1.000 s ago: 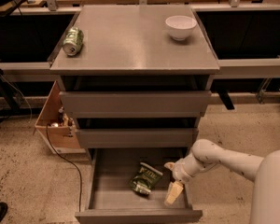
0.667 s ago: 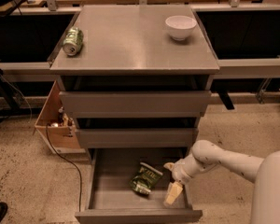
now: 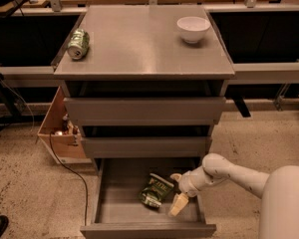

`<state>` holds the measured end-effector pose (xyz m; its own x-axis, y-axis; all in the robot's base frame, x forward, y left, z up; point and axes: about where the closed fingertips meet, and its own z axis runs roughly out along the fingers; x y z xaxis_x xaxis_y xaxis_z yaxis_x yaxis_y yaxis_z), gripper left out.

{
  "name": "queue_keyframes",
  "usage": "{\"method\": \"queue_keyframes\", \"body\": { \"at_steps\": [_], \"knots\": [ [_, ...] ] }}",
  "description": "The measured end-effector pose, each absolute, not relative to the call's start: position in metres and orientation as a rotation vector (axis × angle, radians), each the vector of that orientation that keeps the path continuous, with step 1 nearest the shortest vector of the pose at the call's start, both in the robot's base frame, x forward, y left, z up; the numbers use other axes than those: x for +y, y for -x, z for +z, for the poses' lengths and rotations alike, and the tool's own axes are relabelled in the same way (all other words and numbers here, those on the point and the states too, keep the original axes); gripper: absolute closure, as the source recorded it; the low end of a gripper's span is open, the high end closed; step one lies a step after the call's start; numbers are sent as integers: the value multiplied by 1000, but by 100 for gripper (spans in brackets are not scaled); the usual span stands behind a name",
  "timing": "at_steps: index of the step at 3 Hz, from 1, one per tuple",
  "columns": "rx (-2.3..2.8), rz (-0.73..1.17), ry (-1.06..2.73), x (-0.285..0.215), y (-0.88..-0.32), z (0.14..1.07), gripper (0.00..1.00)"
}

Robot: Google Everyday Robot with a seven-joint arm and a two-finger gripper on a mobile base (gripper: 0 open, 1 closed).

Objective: Pick green jalapeno chip bag from bottom drawer and place on counter

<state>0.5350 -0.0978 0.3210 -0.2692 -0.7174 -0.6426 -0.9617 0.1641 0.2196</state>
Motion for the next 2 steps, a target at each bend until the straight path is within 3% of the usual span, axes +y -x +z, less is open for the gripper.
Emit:
{"method": "queue_keyframes", "body": {
  "at_steps": [2],
  "knots": [
    [1977, 896, 1524, -63, -574, 273, 0]
  ]
}}
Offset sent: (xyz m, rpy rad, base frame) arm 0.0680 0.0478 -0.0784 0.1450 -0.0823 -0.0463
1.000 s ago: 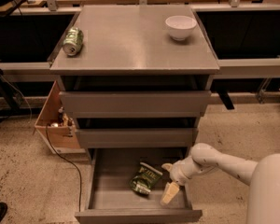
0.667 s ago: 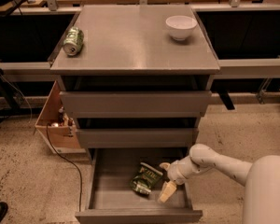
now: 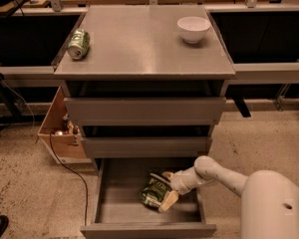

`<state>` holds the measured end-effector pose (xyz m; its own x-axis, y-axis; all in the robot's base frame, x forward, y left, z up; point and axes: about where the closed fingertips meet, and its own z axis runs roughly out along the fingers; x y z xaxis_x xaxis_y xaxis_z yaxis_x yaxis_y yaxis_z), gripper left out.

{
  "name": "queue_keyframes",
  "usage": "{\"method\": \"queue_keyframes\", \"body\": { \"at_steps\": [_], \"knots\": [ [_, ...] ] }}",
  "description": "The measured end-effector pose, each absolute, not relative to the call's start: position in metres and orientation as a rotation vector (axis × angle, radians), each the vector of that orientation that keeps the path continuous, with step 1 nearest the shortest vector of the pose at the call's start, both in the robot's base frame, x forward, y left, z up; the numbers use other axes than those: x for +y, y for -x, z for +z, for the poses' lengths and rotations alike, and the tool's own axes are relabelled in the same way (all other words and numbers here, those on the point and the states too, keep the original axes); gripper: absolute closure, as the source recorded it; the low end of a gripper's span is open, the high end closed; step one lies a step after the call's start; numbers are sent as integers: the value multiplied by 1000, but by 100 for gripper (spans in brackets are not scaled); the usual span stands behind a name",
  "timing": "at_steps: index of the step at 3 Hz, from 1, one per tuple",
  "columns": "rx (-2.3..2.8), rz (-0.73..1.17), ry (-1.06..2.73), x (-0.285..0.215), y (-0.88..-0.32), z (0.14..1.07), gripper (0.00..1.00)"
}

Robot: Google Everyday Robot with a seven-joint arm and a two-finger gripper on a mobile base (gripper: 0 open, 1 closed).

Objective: Pick green jalapeno chip bag from bottom drawer and place on counter

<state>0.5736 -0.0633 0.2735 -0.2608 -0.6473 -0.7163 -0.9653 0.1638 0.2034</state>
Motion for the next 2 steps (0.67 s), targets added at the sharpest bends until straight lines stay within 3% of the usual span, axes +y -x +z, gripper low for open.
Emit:
{"method": "queue_keyframes", "body": {
  "at_steps": [2],
  "knots": [
    [1931, 879, 1426, -45, -614, 215, 0]
  ]
}}
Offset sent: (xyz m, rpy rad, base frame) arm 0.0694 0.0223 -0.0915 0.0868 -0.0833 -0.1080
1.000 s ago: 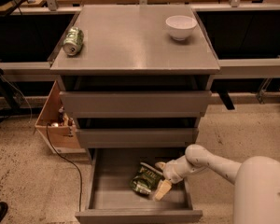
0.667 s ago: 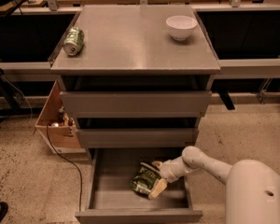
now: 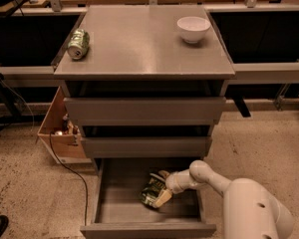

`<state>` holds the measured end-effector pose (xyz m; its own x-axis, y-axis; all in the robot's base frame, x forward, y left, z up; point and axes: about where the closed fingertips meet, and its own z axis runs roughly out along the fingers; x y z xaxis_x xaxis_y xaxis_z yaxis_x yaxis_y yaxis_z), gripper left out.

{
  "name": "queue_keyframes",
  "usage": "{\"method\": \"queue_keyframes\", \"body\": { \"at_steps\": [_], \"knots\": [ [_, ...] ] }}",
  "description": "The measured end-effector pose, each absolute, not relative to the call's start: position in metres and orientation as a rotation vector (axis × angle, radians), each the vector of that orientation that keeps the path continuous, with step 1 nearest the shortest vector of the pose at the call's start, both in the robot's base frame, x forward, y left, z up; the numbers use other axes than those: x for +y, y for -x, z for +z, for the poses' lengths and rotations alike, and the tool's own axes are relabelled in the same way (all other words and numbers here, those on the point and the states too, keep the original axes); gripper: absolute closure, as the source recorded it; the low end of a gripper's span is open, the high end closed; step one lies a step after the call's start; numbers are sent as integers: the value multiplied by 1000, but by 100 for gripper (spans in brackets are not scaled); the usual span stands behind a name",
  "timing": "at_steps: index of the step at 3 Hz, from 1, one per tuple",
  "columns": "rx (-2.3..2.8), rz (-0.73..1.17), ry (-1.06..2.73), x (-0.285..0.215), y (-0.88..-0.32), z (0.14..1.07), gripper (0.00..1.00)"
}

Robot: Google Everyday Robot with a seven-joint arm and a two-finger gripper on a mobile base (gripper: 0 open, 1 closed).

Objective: Pick green jalapeno chip bag from bottom drawer and place on counter

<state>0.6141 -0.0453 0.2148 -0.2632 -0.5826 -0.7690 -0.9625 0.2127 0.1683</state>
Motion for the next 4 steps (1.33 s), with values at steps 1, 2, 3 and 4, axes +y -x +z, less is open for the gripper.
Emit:
{"method": "queue_keyframes", "body": {
  "at_steps": [1, 2, 3, 4],
  "knots": [
    [1948, 906, 1368, -39, -630, 179, 0],
    [1963, 922, 1341, -35, -638, 160, 0],
    [1975, 938, 1331, -33, -639, 150, 18],
    [1977, 947, 1326, -33, -636, 145, 49]
  ]
}}
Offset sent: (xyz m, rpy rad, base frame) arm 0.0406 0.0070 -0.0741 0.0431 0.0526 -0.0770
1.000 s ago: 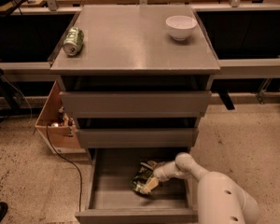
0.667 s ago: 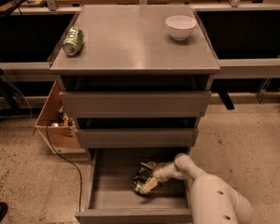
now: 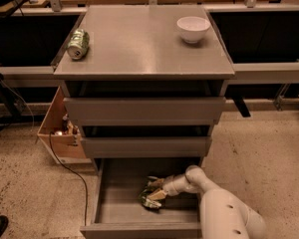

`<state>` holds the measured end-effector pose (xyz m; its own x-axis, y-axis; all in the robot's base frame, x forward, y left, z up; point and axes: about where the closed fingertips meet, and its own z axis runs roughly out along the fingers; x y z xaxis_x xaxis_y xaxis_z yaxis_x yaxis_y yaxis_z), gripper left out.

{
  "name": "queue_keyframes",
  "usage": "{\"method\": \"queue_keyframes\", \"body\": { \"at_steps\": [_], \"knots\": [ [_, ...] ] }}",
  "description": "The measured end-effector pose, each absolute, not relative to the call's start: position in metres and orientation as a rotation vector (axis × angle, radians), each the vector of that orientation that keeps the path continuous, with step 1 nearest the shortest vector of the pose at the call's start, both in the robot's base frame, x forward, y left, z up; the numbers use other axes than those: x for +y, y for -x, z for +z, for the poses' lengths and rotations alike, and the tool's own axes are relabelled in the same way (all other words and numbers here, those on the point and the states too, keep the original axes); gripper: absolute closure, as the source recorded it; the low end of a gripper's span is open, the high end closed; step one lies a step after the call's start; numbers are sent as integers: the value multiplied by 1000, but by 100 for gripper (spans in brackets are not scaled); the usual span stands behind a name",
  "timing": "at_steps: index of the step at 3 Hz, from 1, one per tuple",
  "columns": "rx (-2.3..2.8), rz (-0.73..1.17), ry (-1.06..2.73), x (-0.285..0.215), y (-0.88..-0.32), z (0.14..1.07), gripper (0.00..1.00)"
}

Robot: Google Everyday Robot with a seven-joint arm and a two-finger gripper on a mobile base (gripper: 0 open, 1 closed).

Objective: Pick green jalapeno chip bag from bottom drawer and place on counter

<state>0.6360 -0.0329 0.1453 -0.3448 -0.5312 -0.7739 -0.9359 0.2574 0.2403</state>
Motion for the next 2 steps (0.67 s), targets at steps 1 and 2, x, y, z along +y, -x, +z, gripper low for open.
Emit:
{"method": "queue_keyframes", "body": {
  "at_steps": [1, 2],
  "knots": [
    [1977, 948, 1325, -33, -635, 145, 74],
    [1953, 957, 1329, -33, -625, 155, 100]
  ]
}}
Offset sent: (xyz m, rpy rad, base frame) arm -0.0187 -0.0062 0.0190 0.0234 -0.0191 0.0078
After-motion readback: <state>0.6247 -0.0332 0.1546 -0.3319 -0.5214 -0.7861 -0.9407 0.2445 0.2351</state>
